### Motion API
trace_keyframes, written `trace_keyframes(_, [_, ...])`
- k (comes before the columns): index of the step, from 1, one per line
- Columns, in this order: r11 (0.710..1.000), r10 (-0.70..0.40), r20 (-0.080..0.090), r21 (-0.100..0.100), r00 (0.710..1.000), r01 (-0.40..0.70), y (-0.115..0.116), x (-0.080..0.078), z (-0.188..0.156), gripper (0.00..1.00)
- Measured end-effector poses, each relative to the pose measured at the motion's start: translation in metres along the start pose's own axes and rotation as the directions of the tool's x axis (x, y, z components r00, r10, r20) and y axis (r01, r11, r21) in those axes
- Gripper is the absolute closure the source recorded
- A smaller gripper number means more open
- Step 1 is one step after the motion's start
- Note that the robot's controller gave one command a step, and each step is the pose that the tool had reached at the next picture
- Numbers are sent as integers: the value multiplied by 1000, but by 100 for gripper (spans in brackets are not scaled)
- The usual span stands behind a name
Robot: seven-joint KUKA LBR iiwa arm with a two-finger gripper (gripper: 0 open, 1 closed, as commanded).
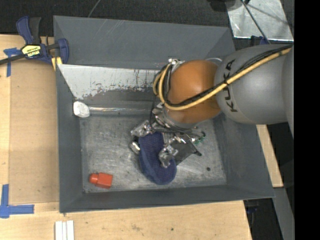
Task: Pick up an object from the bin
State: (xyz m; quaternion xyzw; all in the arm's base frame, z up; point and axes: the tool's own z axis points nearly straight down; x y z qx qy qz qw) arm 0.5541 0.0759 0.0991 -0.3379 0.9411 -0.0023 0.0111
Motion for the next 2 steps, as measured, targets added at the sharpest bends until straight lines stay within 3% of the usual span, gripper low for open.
trace_keyframes(1, [1000, 0, 1, -1, 1000, 0, 0, -1, 0, 100])
trace_keyframes(2, [1000, -3, -15, -10, 1000, 2, 12, -13, -105, 100])
